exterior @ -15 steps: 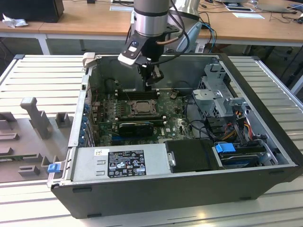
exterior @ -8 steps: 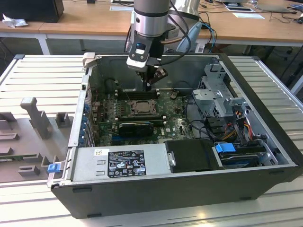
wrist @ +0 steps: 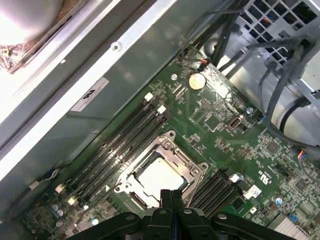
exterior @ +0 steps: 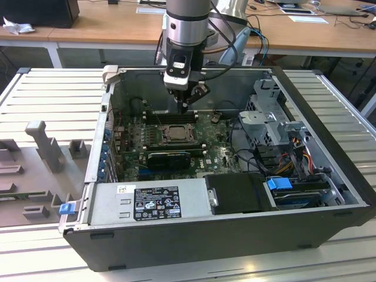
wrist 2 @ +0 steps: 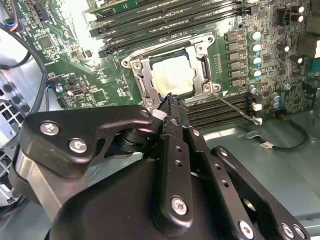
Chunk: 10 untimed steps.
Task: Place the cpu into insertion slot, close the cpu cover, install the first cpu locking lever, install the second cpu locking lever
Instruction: 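Install the first cpu locking lever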
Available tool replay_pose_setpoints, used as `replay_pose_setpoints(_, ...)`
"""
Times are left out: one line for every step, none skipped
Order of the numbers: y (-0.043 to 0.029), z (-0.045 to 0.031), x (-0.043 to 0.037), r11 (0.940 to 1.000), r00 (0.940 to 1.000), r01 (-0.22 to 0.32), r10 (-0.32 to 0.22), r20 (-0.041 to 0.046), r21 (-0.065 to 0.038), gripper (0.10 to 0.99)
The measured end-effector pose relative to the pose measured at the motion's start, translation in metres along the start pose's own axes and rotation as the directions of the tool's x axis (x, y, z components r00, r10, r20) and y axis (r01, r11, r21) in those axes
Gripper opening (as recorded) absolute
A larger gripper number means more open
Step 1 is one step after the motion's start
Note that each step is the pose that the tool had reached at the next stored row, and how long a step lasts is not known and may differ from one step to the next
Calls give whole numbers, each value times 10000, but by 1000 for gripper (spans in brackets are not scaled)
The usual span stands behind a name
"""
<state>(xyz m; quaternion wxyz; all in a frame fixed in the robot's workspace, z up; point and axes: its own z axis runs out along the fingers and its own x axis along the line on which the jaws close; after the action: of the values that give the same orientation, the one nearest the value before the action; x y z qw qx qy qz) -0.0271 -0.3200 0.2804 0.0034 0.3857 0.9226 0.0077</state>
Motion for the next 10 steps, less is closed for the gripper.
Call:
replay_pose_setpoints(0,0,0,10000,10000,53,-53,-1,1,106)
replay_pose_setpoints(0,0,0,10000,10000,89,-89,-2,0,106)
replay_pose_setpoints(0,0,0,9999,9999,145,-145,-3,0,106)
replay_pose_setpoints(0,0,0,9998,9998,194,-194,-4,0,106)
replay_pose_setpoints(0,0,0,9997,9997,229,-229,-4,0,106)
replay_pose_setpoints(0,0,0,9996,9996,295,-295,-5,0,106)
replay_pose_setpoints(0,0,0,9994,9994,342,-342,-6,0,106)
replay_pose_setpoints(0,0,0,9993,9993,369,-369,-7,1,106)
replay_pose_setpoints(0,0,0,9991,9991,426,-426,-8,0,106)
replay_pose_setpoints(0,0,0,9988,9988,494,-494,-9,0,106)
